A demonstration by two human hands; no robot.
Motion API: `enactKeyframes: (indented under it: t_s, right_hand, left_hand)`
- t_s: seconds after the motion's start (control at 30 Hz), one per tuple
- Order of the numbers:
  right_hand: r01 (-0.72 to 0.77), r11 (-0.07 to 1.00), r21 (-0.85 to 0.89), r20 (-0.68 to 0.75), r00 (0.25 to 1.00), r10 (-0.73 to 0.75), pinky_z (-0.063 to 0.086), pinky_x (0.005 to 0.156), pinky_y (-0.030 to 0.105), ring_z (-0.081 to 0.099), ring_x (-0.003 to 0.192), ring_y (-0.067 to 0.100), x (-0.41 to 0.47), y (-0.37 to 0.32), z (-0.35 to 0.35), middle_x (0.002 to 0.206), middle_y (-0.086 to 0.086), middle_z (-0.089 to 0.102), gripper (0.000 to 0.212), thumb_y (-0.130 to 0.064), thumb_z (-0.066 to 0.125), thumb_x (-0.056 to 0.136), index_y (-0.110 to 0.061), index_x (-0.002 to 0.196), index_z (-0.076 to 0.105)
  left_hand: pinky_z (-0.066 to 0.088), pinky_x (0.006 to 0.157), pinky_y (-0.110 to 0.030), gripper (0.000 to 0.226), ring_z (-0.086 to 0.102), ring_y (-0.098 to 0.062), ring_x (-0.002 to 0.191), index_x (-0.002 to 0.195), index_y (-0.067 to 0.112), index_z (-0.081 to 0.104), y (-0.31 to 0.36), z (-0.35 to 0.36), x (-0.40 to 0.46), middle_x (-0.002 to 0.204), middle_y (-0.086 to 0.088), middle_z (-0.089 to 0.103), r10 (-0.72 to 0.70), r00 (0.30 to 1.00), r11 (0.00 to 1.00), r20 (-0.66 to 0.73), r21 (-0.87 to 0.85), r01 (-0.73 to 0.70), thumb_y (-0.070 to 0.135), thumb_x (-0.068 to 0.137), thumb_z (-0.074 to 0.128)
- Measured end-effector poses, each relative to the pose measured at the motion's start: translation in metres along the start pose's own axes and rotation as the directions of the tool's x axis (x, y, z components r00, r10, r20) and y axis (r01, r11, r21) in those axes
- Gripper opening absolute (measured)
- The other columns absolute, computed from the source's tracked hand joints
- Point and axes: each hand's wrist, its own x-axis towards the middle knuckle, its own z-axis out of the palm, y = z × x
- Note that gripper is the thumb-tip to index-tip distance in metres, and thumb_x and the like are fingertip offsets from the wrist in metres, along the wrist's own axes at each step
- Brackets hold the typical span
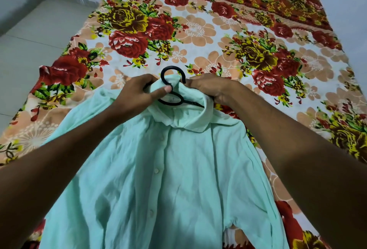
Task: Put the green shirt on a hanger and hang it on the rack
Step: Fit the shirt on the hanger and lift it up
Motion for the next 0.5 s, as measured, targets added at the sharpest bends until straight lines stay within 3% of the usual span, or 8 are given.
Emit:
enactKeyframes:
  t_s: [0.07,0.17,0.27,0.33,0.43,0.5]
  right_hand:
    - [0.022,0.996,0.084,0.023,0.999,-0.024,0.060,0.091,0.041,0.075,0.099,0.027,0.001,0.005,-0.001,0.102,0.010,0.080,0.025,-0.031,0.071,0.096,-0.008,0.105,0.077]
    - [0.038,0.993,0.112,0.045,0.998,-0.043,0.059,0.081,0.035,0.072,0.085,0.023,0.001,0.009,-0.004,0.087,0.010,0.079,0.020,-0.025,0.073,0.094,-0.009,0.082,0.077]
    - [0.008,0.992,0.129,0.118,0.993,-0.024,0.062,0.080,0.033,0.072,0.085,0.022,-0.004,0.008,-0.010,0.092,0.012,0.078,0.016,-0.017,0.069,0.097,-0.003,0.095,0.076]
    - [-0.061,0.983,0.175,0.191,0.981,0.027,0.064,0.084,0.034,0.074,0.087,0.022,-0.007,0.006,-0.013,0.098,0.013,0.077,0.022,-0.017,0.064,0.099,0.002,0.107,0.072]
    - [-0.150,0.972,0.183,0.220,0.970,0.108,0.063,0.085,0.039,0.073,0.085,0.023,-0.009,0.003,-0.010,0.101,0.014,0.075,0.025,-0.022,0.059,0.103,0.001,0.108,0.070]
    - [-0.132,0.982,0.134,0.140,0.984,0.113,0.056,0.102,0.050,0.072,0.101,0.032,-0.008,0.002,-0.007,0.112,0.019,0.074,0.034,-0.027,0.064,0.100,0.003,0.112,0.070]
  left_hand:
    - [0.036,0.056,-0.019,0.045,0.047,-0.006,0.058,0.077,0.008,0.063,0.000,-0.007,0.003,0.066,0.005,0.056,-0.114,0.990,0.973,0.087,-0.190,0.129,0.049,0.095,0.066]
    - [0.047,0.059,-0.017,0.033,0.058,-0.009,0.058,0.067,0.018,0.067,-0.001,-0.017,0.011,0.063,0.005,0.066,-0.186,0.965,0.905,0.183,-0.351,0.241,0.031,0.097,0.067]
    - [0.054,0.080,-0.037,0.023,0.065,-0.026,0.075,0.080,0.008,0.071,-0.006,-0.021,0.020,0.081,-0.014,0.071,-0.267,0.935,0.829,0.234,-0.438,0.347,0.019,0.099,0.064]
    - [0.054,0.094,-0.051,0.023,0.065,-0.030,0.086,0.086,0.001,0.073,-0.006,-0.020,0.025,0.090,-0.019,0.072,-0.362,0.906,0.791,0.218,-0.442,0.422,0.016,0.099,0.061]
    - [0.054,0.099,-0.047,0.025,0.069,-0.027,0.085,0.079,0.009,0.074,-0.002,-0.012,0.032,0.087,-0.011,0.075,-0.477,0.869,0.729,0.128,-0.494,0.473,0.013,0.100,0.061]
    - [0.055,0.098,-0.043,0.020,0.068,-0.027,0.086,0.085,0.007,0.072,0.001,-0.008,0.036,0.094,-0.015,0.073,-0.503,0.860,0.713,0.087,-0.520,0.470,0.009,0.099,0.059]
